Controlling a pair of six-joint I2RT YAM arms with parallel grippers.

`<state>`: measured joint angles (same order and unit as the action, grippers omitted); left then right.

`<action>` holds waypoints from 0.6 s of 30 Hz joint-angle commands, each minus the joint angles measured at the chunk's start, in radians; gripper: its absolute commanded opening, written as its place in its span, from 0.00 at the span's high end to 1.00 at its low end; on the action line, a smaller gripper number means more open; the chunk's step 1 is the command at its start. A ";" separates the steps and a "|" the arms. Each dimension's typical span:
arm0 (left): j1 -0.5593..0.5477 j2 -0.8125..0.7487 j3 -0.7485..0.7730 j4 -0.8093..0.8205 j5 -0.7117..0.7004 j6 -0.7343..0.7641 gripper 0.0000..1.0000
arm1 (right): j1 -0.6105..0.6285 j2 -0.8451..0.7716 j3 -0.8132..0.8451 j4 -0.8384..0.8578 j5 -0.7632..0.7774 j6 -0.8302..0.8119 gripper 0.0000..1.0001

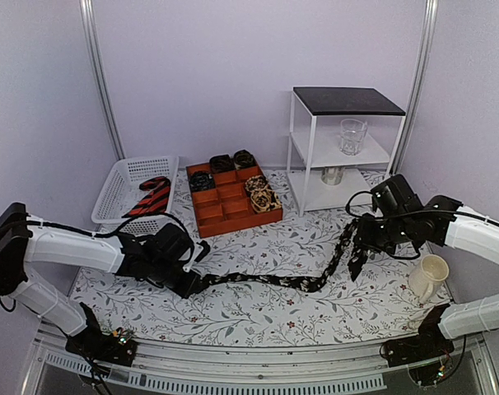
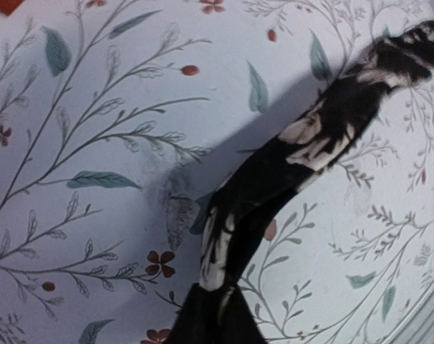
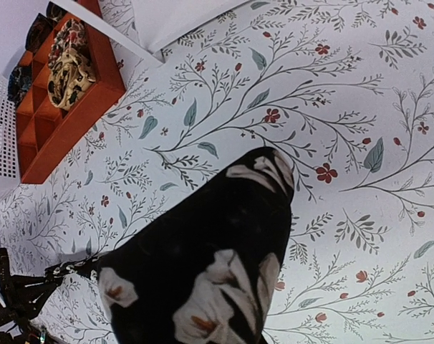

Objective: Roll the ties
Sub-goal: Flatten out the tie at the center of the board.

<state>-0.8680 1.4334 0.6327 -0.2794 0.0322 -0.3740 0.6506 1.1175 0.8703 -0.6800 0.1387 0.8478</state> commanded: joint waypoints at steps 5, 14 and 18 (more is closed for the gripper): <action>-0.013 -0.073 0.058 -0.195 0.080 -0.128 1.00 | -0.080 -0.096 -0.032 -0.151 0.079 0.041 1.00; 0.055 -0.226 0.028 -0.341 0.250 -0.286 1.00 | -0.176 -0.008 -0.057 -0.169 0.029 0.033 1.00; 0.092 -0.273 0.012 -0.414 0.269 -0.314 1.00 | -0.242 0.027 -0.055 -0.171 -0.020 0.018 1.00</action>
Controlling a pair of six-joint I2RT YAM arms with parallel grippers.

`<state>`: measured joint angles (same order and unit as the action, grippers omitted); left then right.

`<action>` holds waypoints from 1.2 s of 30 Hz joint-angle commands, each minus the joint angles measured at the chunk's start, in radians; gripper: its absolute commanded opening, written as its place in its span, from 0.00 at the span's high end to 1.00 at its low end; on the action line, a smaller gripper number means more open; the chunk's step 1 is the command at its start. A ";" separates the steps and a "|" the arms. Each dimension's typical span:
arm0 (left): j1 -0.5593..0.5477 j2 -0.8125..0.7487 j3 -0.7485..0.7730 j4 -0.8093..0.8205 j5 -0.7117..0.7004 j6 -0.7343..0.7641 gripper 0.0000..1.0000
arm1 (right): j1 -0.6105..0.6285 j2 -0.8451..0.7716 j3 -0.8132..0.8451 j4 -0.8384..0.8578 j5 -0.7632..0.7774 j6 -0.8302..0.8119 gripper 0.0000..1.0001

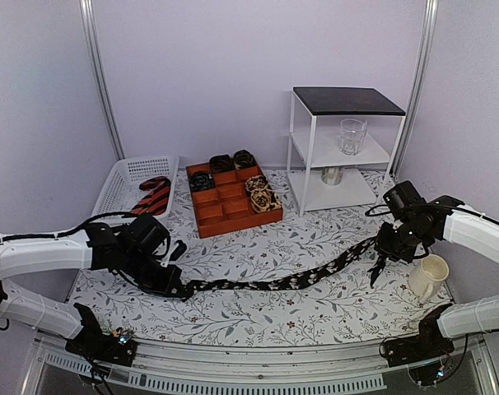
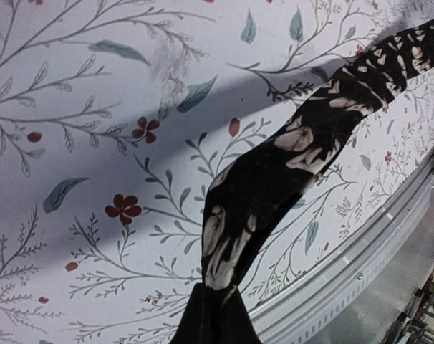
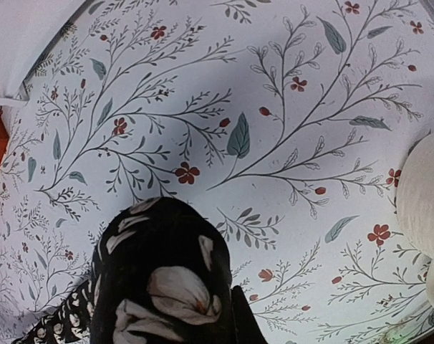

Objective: Roll the ties
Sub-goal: Flatten out the tie at the center of the board.

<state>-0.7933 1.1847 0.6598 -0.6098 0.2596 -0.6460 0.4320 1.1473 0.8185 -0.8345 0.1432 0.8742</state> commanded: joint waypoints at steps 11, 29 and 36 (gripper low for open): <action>0.068 0.096 0.054 -0.197 -0.027 0.002 1.00 | -0.228 0.022 -0.070 0.057 -0.064 -0.075 1.00; 0.117 0.331 0.129 -0.156 -0.084 0.075 1.00 | -0.257 0.428 0.153 0.069 -0.017 -0.286 0.48; 0.184 0.328 0.128 -0.152 -0.092 0.111 0.98 | -0.263 0.543 0.248 0.045 0.088 -0.341 0.40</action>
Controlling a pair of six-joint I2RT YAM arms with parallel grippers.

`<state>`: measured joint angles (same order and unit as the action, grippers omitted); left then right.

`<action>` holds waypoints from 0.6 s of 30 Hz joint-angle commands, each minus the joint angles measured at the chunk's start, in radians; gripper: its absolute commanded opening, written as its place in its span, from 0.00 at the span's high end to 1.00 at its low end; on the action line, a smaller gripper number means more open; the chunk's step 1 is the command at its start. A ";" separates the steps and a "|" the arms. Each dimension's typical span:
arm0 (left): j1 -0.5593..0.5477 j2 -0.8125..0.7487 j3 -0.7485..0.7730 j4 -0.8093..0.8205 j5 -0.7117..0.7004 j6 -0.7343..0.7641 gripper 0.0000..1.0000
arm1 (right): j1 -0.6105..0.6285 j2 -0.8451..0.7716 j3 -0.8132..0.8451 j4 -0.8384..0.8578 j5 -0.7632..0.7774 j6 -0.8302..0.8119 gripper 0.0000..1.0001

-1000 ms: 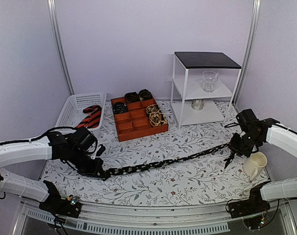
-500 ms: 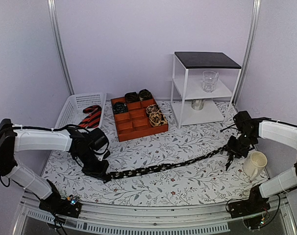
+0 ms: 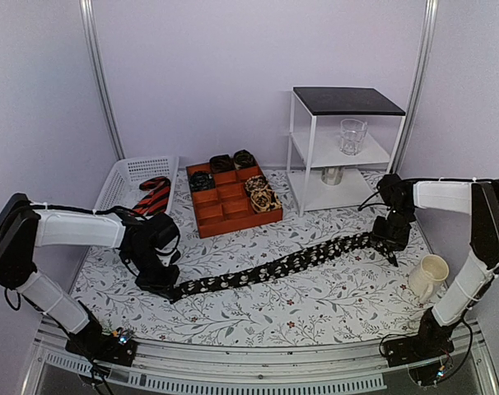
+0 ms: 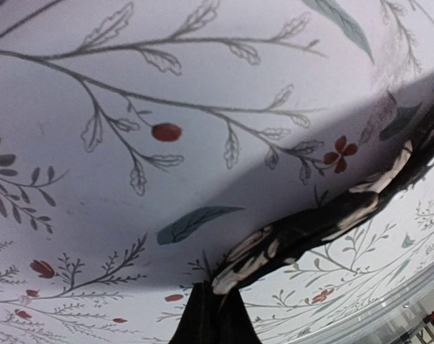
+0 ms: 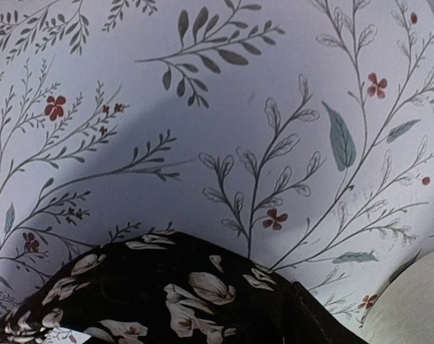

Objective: Roll the ties
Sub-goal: Flatten out the tie at the center of the board.

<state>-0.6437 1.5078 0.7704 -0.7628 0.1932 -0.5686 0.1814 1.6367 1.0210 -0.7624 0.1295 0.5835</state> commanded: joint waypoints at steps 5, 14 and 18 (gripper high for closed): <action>0.053 0.004 0.026 0.006 -0.033 0.040 0.93 | -0.016 0.097 0.072 -0.016 0.139 -0.057 0.41; 0.055 0.028 0.041 0.007 -0.047 0.039 0.87 | -0.031 0.128 0.154 -0.102 0.266 -0.043 0.28; 0.055 0.038 0.049 0.007 -0.057 0.043 0.84 | -0.041 0.100 0.177 -0.106 0.294 -0.022 0.27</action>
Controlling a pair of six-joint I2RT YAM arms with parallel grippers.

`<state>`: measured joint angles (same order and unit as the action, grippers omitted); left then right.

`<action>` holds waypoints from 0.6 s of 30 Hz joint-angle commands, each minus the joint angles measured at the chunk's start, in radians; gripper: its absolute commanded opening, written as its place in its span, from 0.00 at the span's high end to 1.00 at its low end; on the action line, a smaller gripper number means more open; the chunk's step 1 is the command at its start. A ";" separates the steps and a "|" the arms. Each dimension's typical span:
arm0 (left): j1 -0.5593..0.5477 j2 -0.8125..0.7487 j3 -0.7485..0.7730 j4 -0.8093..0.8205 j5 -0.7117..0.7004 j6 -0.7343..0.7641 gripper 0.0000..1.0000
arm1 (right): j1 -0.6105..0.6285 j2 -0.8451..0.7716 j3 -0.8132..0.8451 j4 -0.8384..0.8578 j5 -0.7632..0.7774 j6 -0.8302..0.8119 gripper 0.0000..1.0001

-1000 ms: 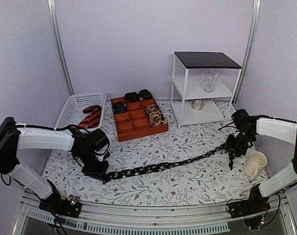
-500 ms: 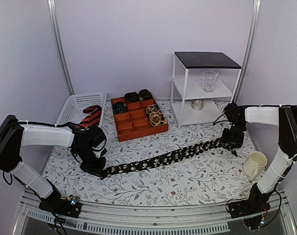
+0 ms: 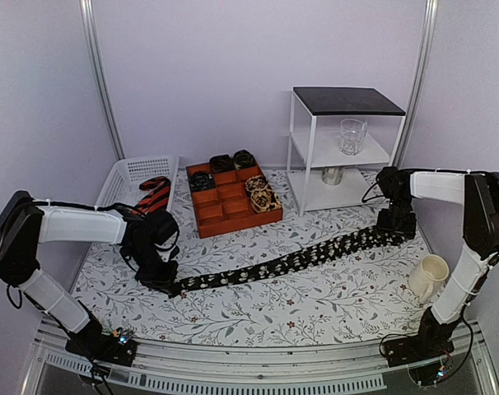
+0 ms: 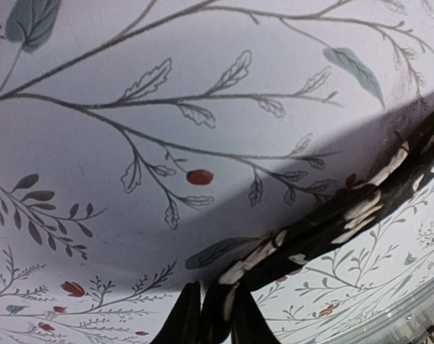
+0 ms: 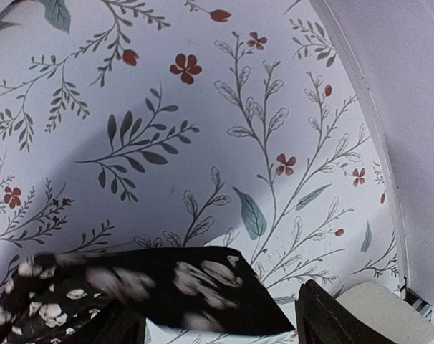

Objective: Roll the ties
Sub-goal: Flatten out the tie at the center of the board.

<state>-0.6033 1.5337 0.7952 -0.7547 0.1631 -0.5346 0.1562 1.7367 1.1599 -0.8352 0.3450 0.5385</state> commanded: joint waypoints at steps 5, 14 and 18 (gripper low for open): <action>0.015 0.006 0.044 -0.005 -0.049 0.019 0.79 | -0.017 -0.022 0.024 -0.035 0.065 0.029 0.29; 0.014 -0.120 0.147 -0.031 -0.193 -0.009 0.55 | -0.027 -0.062 -0.017 0.137 -0.097 0.031 0.81; 0.014 -0.173 0.165 0.044 -0.148 -0.016 0.55 | -0.034 -0.022 -0.039 0.228 -0.146 0.045 1.00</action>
<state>-0.6010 1.4162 0.9318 -0.7746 0.0124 -0.5354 0.1326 1.7206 1.1515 -0.7288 0.2710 0.5629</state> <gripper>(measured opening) 0.451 0.065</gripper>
